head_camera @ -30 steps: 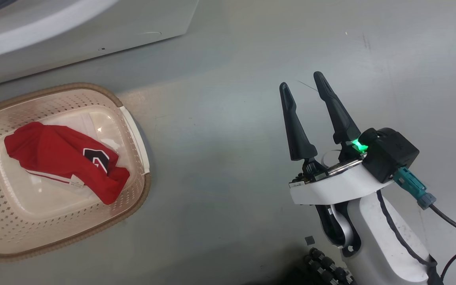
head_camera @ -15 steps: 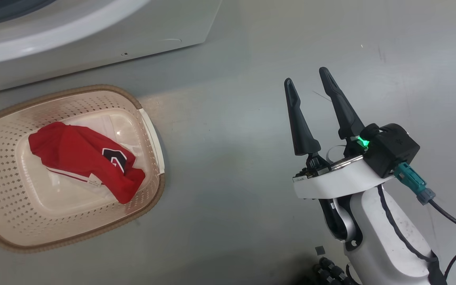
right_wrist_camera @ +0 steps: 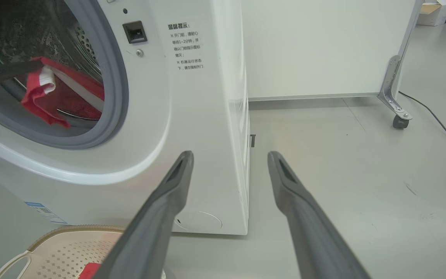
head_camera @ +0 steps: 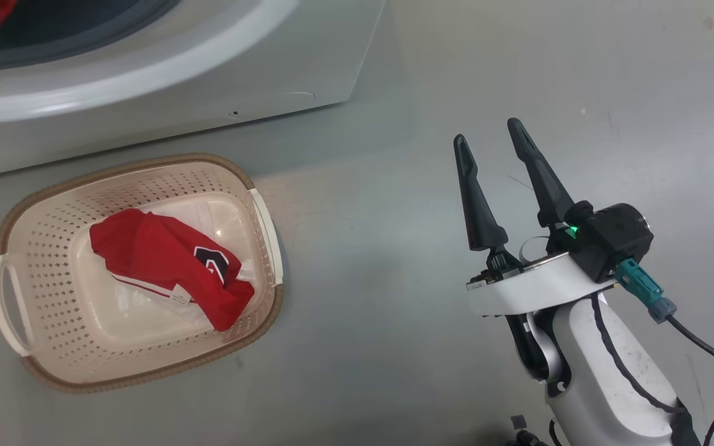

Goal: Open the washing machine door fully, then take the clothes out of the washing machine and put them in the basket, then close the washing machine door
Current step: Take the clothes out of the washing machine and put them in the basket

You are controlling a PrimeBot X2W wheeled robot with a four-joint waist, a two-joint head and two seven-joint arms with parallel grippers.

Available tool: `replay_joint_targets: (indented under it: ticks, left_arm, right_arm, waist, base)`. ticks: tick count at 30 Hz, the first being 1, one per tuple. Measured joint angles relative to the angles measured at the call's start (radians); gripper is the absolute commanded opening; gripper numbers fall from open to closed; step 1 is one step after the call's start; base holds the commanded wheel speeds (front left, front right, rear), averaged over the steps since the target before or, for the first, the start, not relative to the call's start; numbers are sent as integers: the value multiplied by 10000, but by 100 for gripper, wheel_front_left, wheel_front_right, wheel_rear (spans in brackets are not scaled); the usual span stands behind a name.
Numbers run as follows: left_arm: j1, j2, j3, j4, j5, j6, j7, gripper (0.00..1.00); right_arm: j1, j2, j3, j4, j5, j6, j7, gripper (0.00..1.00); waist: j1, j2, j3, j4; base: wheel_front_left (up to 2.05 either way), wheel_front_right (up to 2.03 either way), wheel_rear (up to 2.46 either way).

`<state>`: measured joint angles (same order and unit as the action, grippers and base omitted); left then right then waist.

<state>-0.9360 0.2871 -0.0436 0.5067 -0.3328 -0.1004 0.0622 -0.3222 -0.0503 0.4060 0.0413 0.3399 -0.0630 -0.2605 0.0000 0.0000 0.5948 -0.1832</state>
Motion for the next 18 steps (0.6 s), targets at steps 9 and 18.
replay_joint_targets:
  ticks: [9, 18]
  left_arm:
    - [1291, -610, 27, -543, 0, 265, -1557, 0]
    - [2696, -1022, -12, -1078, 19, 514, -2729, 0]
  right_arm:
    - [380, -2, -144, 251, -184, 107, 0, 100]
    - [830, 0, -286, 493, -282, 255, 0, 100]
  waist:
    - [0, 0, -722, 326]
    - [0, 0, -1571, 609]
  base:
    - [0, 0, 0]
    - [0, 0, 0]
